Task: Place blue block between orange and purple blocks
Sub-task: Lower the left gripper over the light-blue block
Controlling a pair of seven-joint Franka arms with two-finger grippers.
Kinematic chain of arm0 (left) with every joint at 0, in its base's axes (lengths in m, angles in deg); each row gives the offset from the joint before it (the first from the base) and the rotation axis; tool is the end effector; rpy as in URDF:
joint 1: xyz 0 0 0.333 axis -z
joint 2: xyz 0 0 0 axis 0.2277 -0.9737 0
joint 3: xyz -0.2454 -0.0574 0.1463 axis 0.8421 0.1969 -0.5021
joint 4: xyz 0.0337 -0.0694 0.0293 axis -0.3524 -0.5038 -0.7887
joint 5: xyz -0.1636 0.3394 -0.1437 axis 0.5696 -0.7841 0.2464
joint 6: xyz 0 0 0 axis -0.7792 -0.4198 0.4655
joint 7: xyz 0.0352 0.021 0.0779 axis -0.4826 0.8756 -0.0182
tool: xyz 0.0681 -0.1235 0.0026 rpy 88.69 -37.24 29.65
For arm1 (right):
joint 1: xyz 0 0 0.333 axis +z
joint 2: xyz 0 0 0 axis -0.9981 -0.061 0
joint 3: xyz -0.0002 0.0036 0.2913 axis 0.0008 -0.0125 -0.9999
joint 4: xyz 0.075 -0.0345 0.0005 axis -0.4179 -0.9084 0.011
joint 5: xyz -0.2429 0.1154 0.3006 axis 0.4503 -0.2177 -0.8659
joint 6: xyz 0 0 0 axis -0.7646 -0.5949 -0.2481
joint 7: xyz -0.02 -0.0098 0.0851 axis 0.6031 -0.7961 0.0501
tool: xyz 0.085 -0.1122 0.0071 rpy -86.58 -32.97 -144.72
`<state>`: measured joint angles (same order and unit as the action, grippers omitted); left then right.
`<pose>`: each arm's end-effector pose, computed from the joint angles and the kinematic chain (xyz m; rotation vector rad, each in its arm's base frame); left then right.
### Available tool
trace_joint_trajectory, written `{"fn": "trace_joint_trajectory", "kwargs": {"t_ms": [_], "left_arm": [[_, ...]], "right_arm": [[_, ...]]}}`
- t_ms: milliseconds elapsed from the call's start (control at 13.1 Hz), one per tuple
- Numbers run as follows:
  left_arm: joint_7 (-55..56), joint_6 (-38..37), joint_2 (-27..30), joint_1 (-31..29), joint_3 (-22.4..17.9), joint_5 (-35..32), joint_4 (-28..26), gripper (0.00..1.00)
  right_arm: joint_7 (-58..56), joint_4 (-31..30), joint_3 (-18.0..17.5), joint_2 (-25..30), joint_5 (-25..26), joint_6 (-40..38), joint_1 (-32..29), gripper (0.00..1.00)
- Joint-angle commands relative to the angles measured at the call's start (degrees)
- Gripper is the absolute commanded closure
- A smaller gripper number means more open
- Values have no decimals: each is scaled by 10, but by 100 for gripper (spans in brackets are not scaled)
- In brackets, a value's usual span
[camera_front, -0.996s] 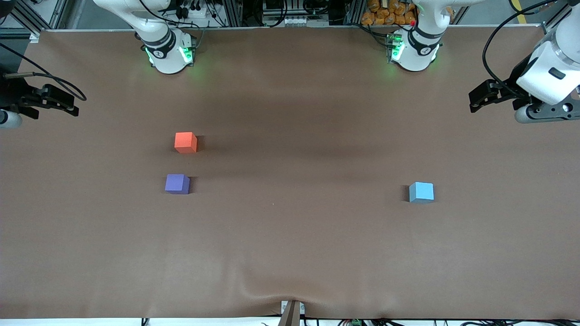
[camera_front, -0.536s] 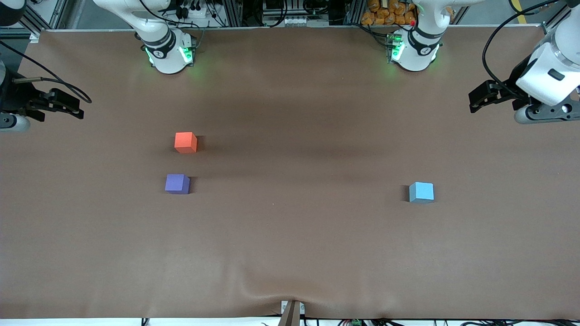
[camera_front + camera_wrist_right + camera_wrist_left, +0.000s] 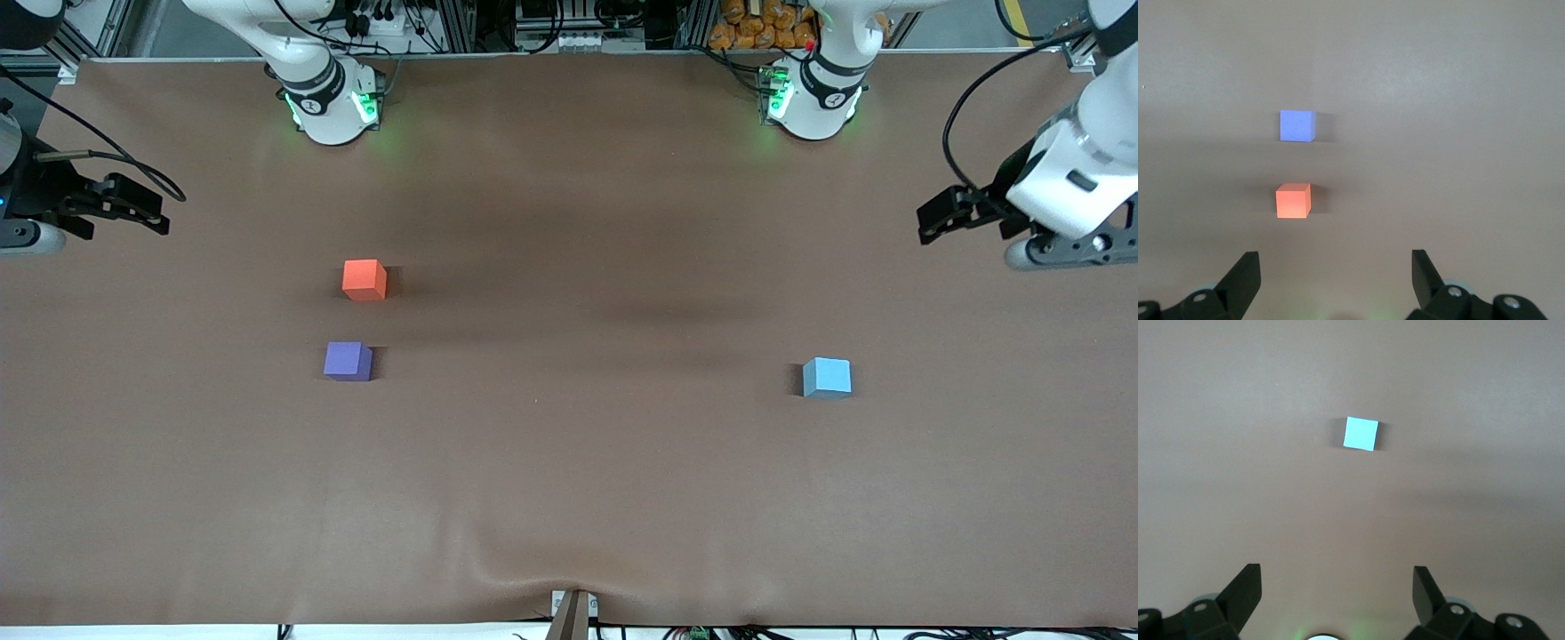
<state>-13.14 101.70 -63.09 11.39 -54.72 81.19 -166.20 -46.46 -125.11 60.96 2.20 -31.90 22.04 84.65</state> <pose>0.5656 -0.0848 0.5477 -3.1019 -0.0707 0.1074 0.5432 -0.0071 0.5462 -3.1206 -0.0773 0.1122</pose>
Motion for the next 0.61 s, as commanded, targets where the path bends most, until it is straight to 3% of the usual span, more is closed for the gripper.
{"fn": "trace_joint_trajectory", "kwargs": {"t_ms": [0,307,536], "left_arm": [[-14,51,6,-12,4,13,-43,0],[-39,192,0,-44,4,12,-149,0],[-47,239,-40,-56,3,11,-160,0]], "right_arm": [[9,-18,2,17,-2,13,4,0],[9,-19,2,17,-3,15,4,0],[8,-19,2,15,-3,17,-2,0]]}}
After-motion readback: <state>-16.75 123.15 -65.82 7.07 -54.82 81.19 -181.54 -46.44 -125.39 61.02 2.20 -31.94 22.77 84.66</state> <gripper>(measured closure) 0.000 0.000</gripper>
